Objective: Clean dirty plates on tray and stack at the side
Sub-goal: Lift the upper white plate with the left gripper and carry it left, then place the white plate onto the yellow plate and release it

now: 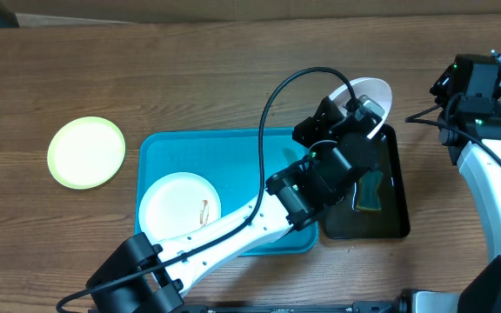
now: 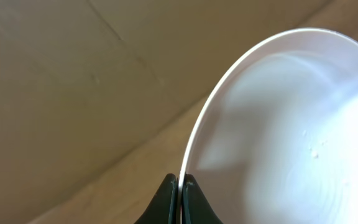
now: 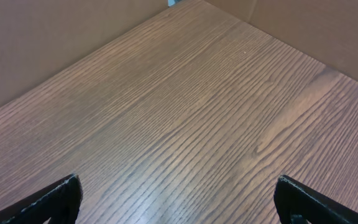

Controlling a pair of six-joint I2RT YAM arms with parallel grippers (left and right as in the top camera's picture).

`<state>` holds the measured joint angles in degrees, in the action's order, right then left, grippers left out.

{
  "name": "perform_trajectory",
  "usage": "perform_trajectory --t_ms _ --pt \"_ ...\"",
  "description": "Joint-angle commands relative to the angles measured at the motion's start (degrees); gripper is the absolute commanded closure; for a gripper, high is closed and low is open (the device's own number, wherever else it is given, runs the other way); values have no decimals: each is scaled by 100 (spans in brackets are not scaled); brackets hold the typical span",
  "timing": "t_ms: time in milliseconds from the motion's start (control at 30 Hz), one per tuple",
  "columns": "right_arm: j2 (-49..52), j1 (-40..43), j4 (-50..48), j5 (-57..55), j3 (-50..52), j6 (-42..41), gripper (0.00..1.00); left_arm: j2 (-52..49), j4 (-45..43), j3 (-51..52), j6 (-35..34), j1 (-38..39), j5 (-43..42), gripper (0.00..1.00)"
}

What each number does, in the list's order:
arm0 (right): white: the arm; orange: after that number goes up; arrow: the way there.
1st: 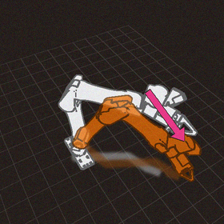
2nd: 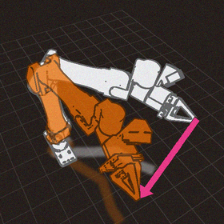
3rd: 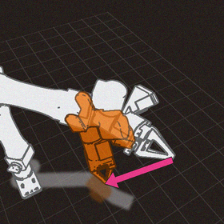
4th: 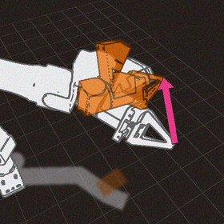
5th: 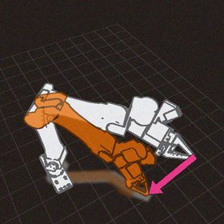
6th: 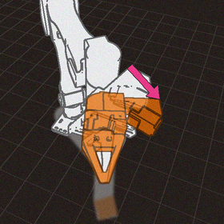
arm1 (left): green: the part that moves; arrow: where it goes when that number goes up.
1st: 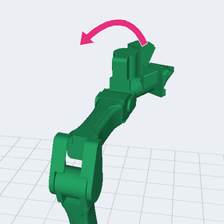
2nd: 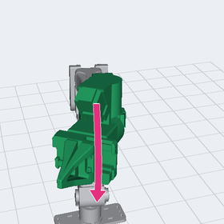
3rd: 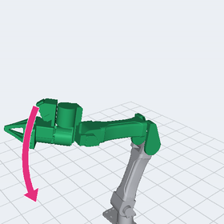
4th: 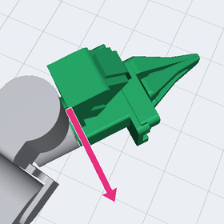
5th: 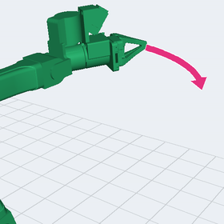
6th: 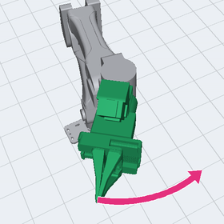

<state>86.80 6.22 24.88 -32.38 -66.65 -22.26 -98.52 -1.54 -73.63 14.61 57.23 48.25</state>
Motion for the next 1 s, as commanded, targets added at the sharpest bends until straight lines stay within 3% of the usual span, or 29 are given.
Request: perform_trajectory --t_ms 0,200,467,733,967 --pt "-2 -13 -35 -96 -85 20 0 -42 302 -79 -962 -243 -509 96" --pt "-2 -13 -35 -98 -85 20 0 155 1209 -81 -2465 -1276 -3053 96" --pt "-2 -13 -35 -96 -87 20 0 256 2468 -81 -4011 -4098 -5563 96" --pt "-2 -13 -35 -98 -85 22 0 256 4242 -79 -3987 -7296 -6052 96" --pt "-2 -13 -35 -98 -85 20 0 251 4457 24 -4044 -9427 -6081 96"
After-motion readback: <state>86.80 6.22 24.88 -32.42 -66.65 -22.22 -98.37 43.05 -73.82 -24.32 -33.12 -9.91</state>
